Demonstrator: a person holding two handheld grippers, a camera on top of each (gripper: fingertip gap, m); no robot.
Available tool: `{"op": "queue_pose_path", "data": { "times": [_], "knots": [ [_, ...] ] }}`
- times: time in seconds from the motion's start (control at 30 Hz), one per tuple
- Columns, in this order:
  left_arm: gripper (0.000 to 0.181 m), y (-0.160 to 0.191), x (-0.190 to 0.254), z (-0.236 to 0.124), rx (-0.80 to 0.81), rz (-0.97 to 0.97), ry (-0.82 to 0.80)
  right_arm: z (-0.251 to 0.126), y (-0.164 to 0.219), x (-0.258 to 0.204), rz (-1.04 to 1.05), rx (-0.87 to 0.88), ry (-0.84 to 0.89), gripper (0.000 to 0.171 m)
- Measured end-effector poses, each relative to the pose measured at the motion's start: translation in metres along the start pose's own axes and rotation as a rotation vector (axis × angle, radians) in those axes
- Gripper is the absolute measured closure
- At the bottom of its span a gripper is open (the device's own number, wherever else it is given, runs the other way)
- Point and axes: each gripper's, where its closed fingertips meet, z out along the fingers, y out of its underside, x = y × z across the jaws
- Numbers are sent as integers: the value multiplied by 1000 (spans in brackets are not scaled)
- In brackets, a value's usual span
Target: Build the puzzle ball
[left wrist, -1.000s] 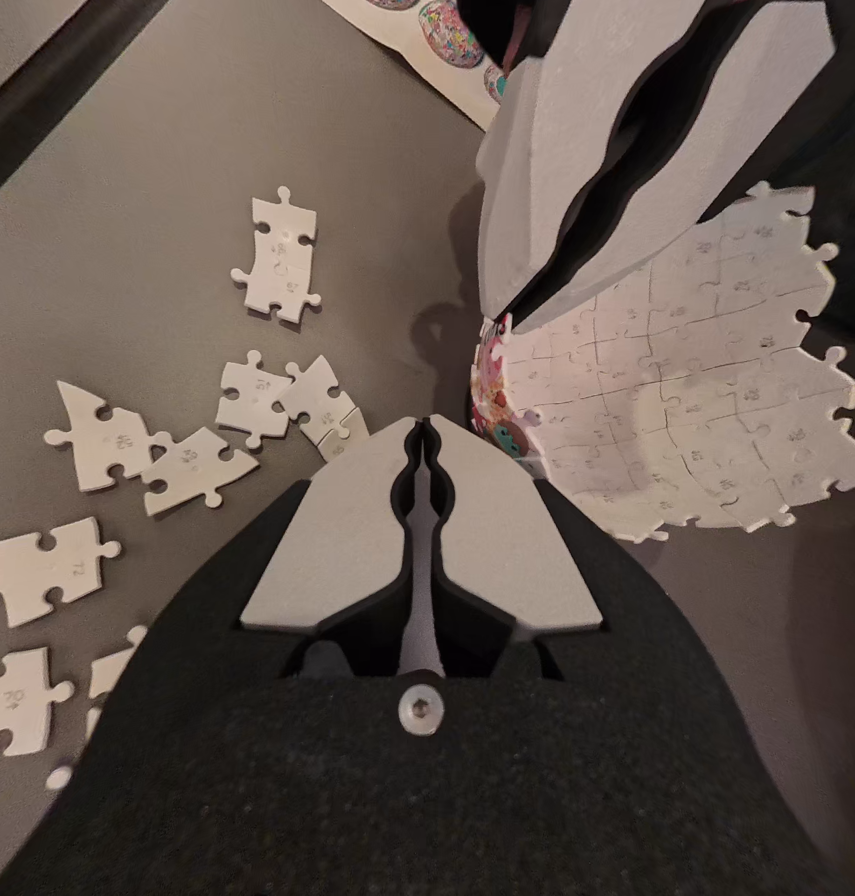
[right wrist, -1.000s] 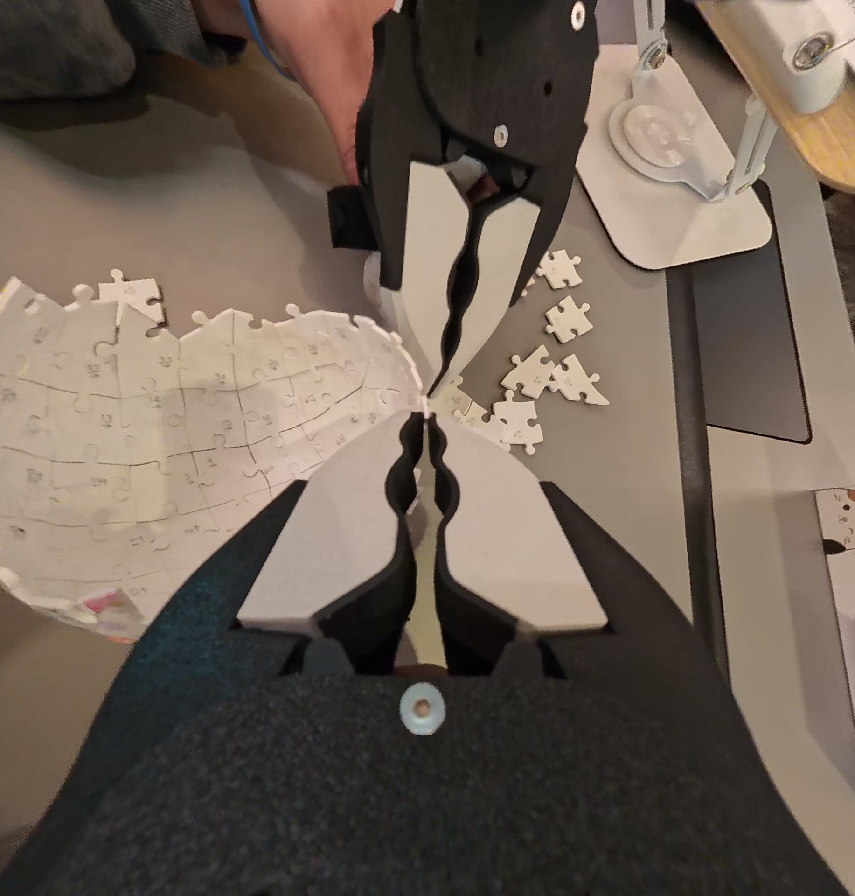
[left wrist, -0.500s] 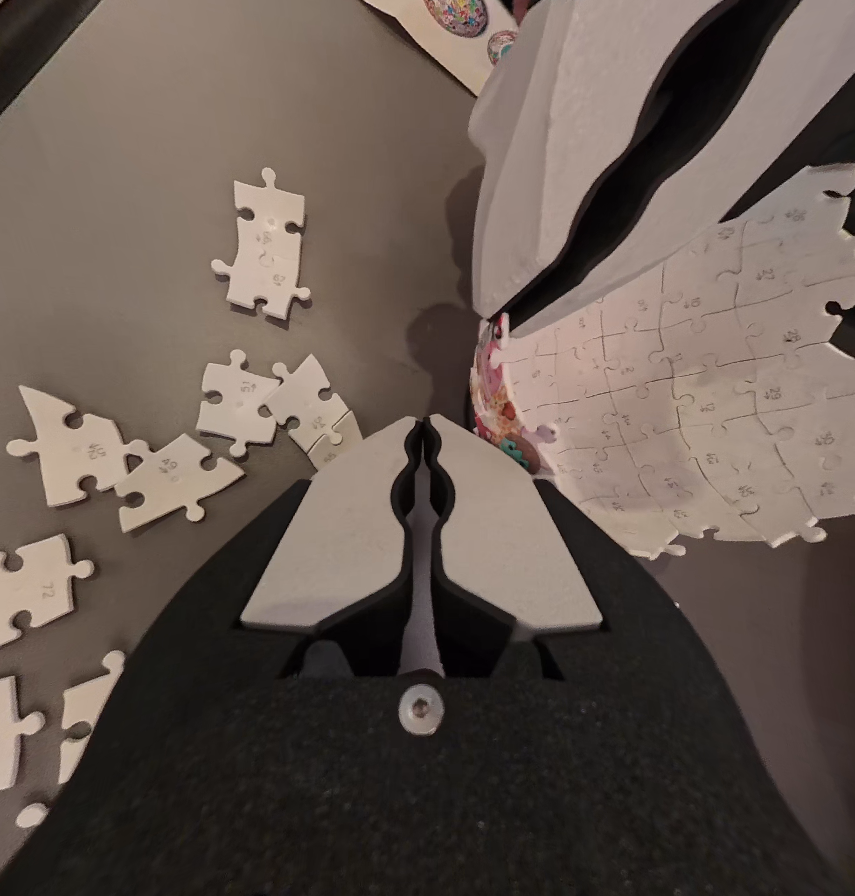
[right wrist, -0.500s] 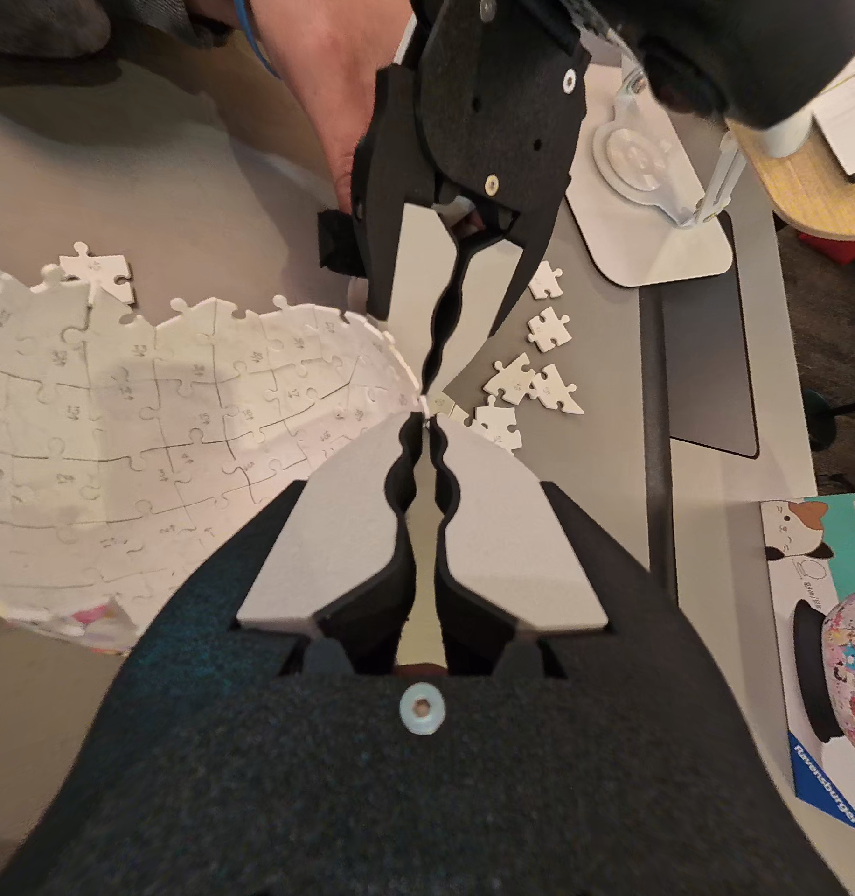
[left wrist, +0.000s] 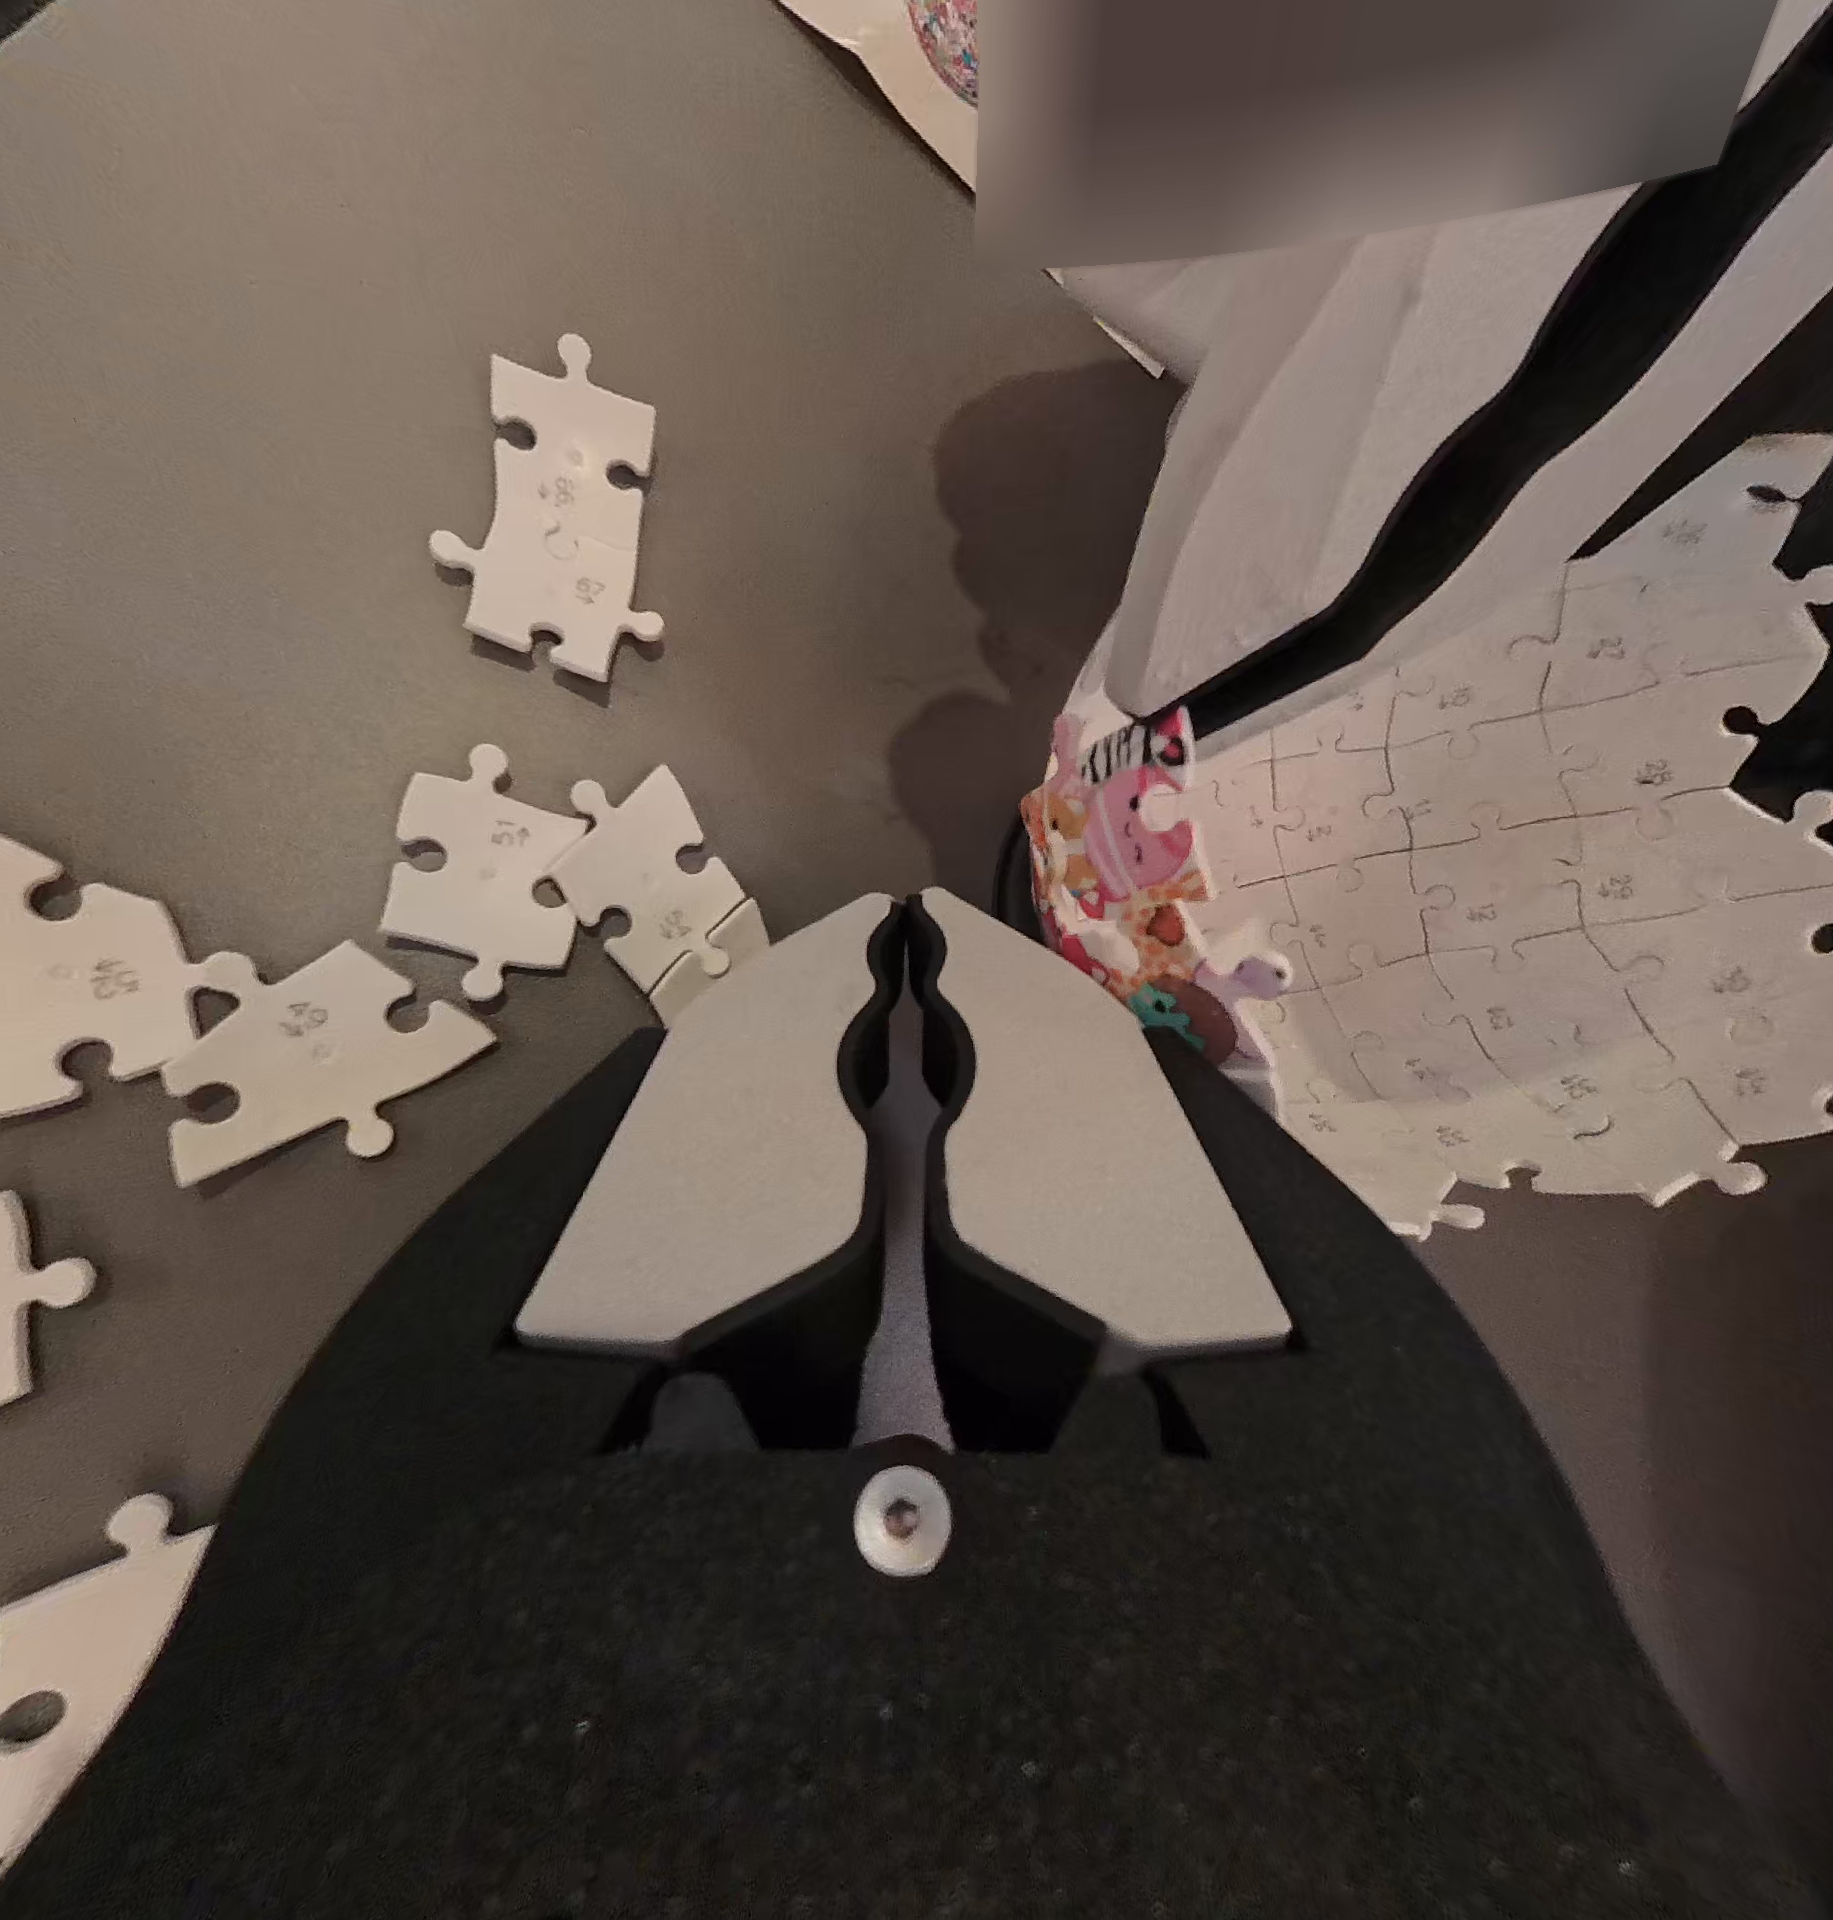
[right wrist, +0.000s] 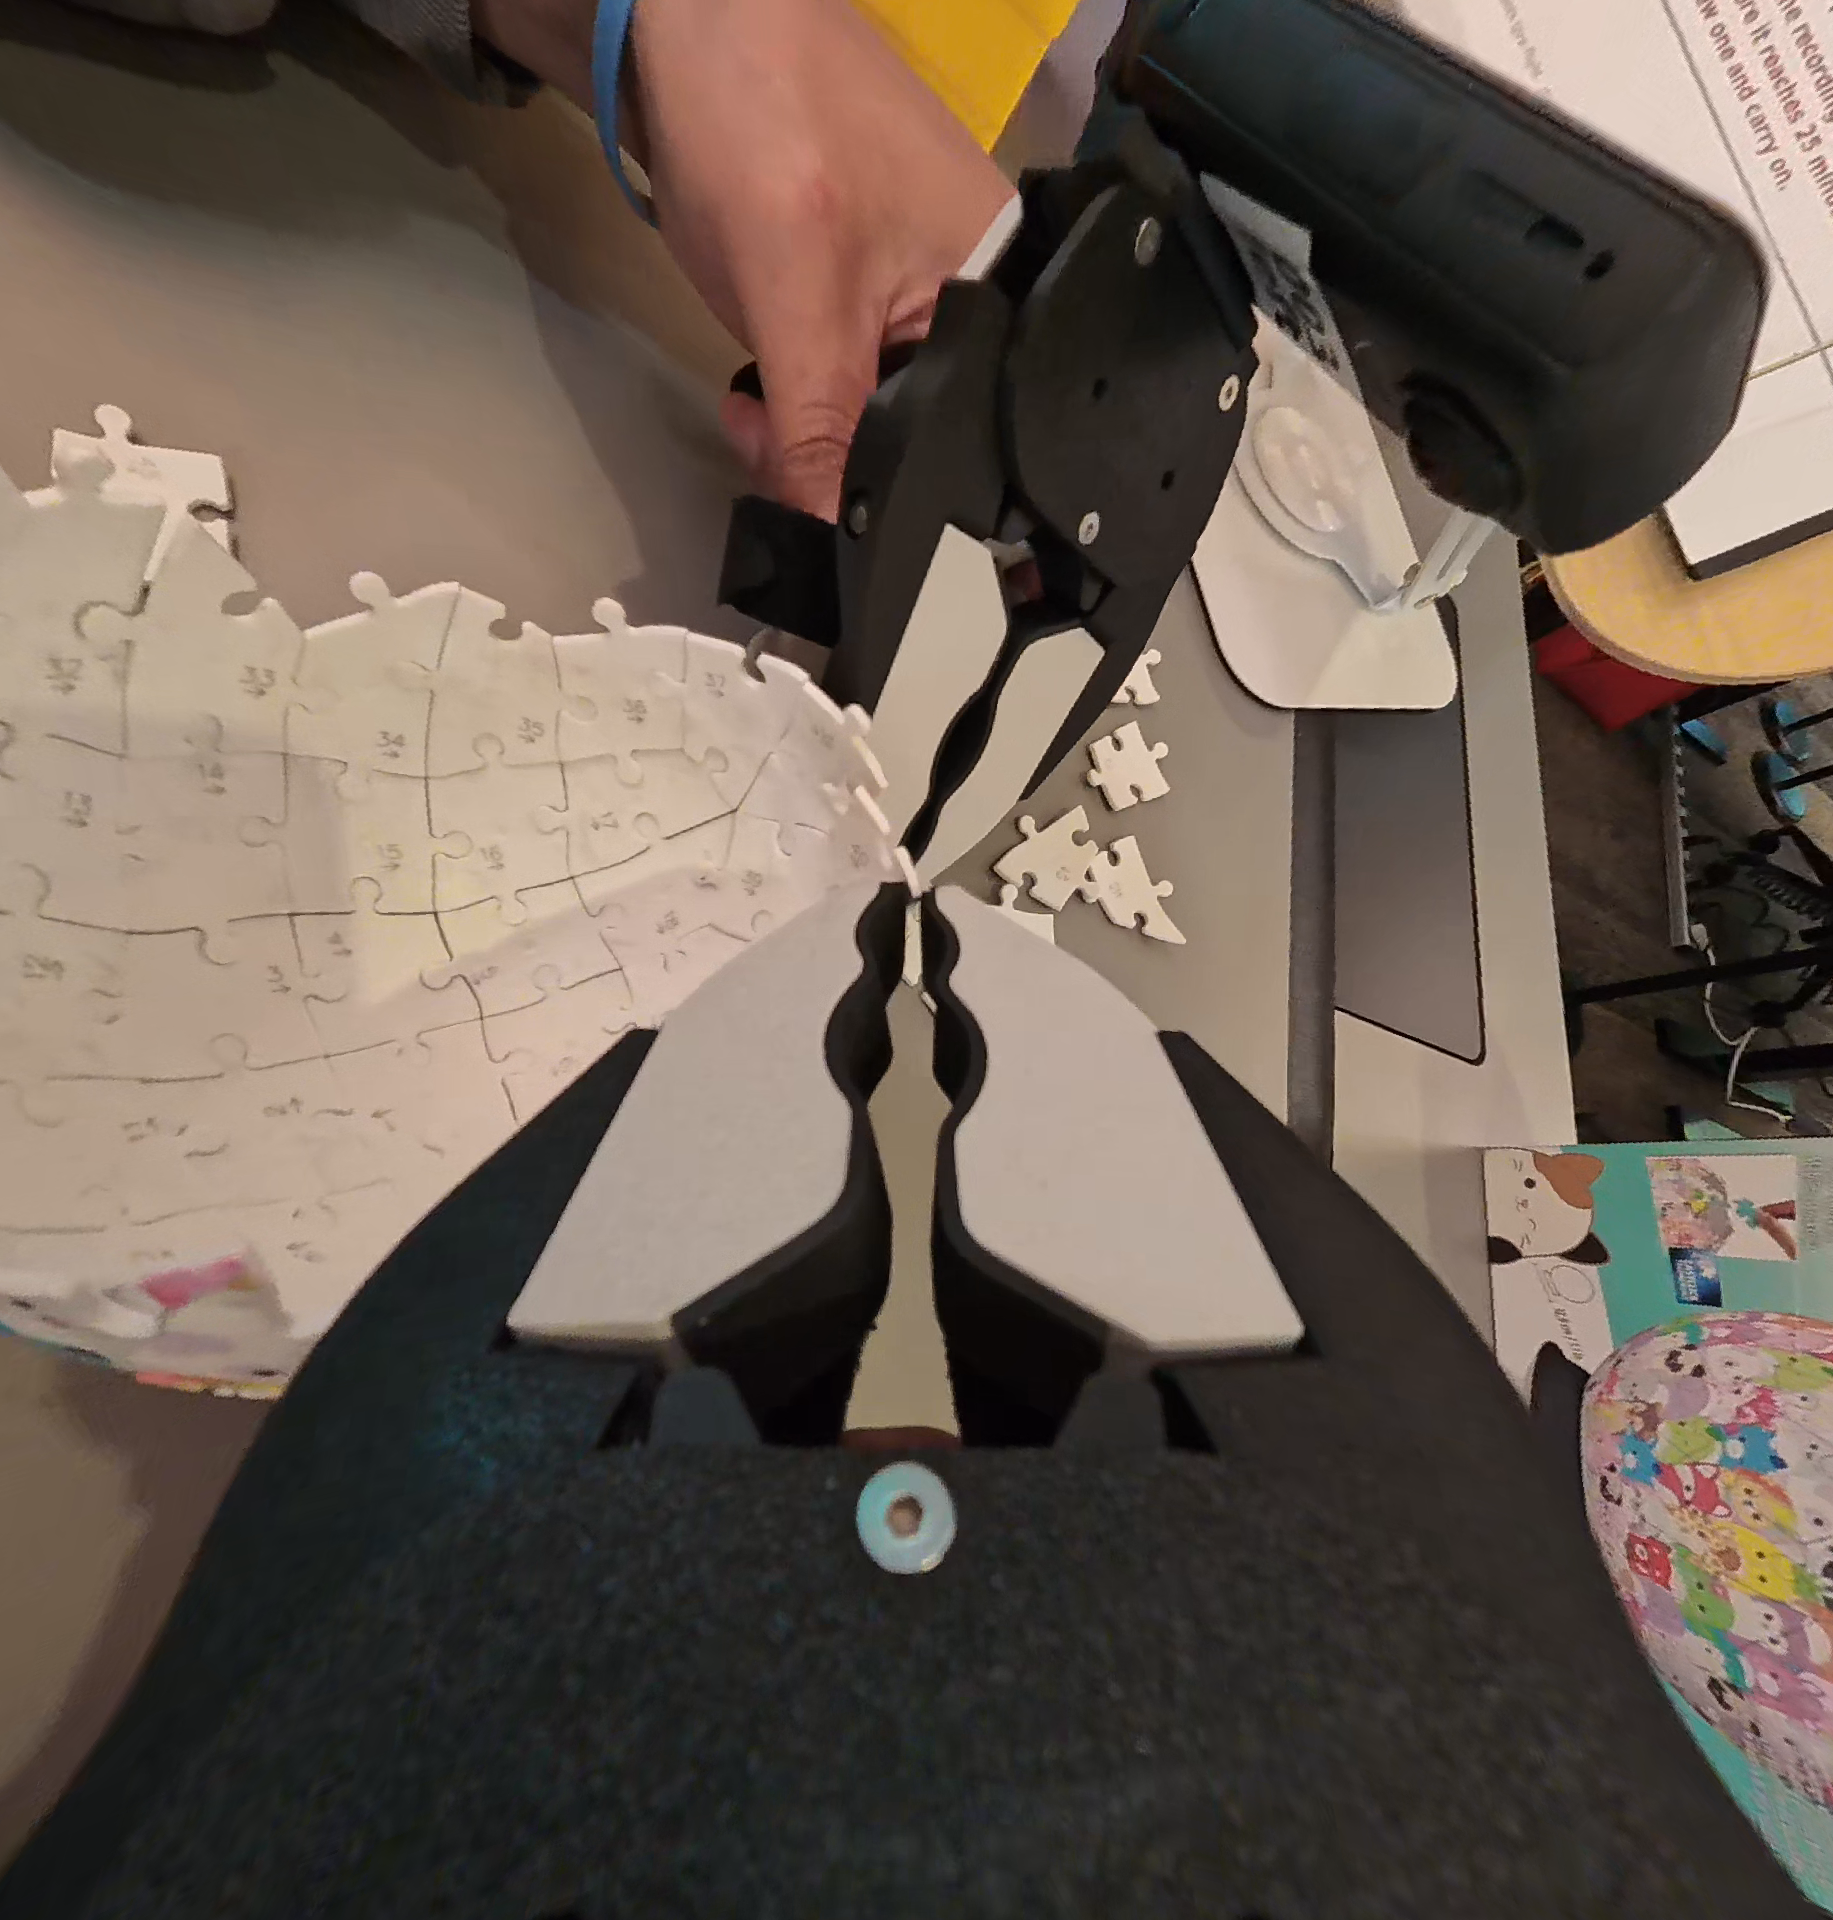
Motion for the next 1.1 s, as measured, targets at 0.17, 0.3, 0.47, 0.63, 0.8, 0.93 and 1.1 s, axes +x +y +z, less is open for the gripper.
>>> {"op": "queue_pose_path", "data": {
  "times": [0.17,0.3,0.47,0.63,0.8,0.93,1.1],
  "knots": [
    [181,1,-1,1,-4,0,-4,1,0,-1,57,0,-16,168],
    [181,1,-2,2,1,6,-9,0,0,-1,106,-4,-31,169],
    [181,-2,-1,0,19,11,-11,-1,2,0,144,-20,-41,169],
    [181,-2,-2,0,21,18,-19,-1,1,1,152,-25,-35,169],
    [181,-1,-3,1,15,24,-31,-1,1,2,184,-24,-39,169],
    [181,-1,-4,2,13,28,-41,1,2,2,194,-22,-41,169],
    [181,-2,-4,0,21,28,-42,2,2,2,227,-25,-51,169]
  ]
}}
